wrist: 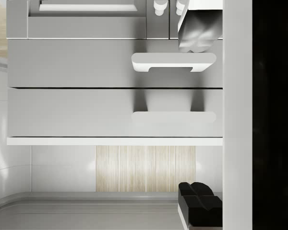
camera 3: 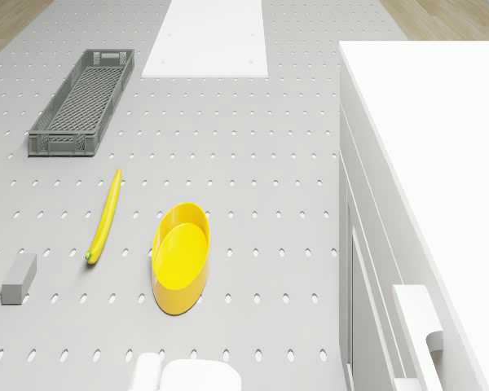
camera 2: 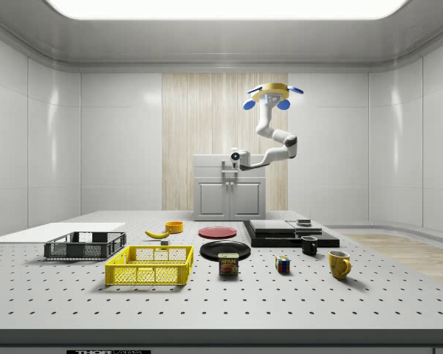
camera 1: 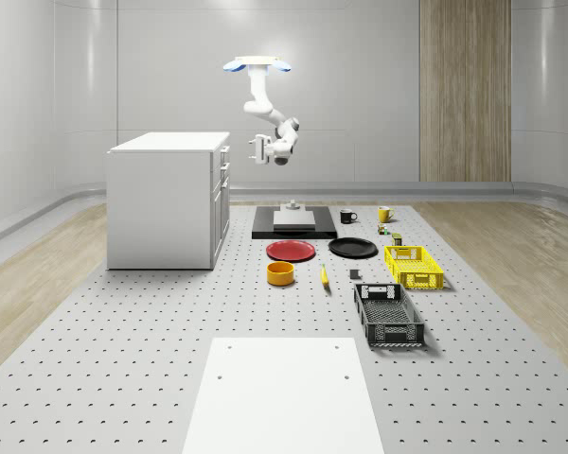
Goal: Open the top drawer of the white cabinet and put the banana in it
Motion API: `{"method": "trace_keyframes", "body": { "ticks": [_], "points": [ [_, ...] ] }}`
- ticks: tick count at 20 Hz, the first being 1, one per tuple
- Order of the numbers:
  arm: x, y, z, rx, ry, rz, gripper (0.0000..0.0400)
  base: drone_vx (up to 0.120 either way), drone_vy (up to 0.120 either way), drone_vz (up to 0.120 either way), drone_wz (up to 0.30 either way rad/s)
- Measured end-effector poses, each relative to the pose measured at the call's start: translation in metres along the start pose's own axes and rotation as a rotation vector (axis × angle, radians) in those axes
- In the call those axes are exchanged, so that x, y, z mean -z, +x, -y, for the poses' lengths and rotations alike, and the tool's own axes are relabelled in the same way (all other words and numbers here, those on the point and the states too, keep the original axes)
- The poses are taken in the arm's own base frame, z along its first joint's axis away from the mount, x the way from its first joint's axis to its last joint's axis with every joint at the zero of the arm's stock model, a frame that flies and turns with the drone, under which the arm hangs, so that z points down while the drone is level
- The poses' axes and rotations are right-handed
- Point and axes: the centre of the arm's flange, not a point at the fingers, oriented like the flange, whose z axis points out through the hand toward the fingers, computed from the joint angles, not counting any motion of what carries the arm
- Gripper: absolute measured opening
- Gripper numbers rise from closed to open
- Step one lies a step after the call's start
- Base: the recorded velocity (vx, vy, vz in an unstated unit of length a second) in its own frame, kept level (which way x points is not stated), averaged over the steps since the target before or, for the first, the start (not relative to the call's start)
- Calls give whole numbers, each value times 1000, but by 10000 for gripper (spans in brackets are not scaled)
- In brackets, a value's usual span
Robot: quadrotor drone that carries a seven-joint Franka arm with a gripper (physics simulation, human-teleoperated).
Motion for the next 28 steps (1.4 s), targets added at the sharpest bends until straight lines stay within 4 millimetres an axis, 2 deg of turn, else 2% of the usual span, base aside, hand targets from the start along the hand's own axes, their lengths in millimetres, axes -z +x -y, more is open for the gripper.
{"method": "trace_keyframes", "body": {
  "ticks": [14, 28],
  "points": [
    [-70, 0, 0, 0, 0, 0, 400, 0, 0, 0, 0],
    [-118, -7, 7, 0, 0, 1, 400, 0, 0, 0, 0]
  ]
}}
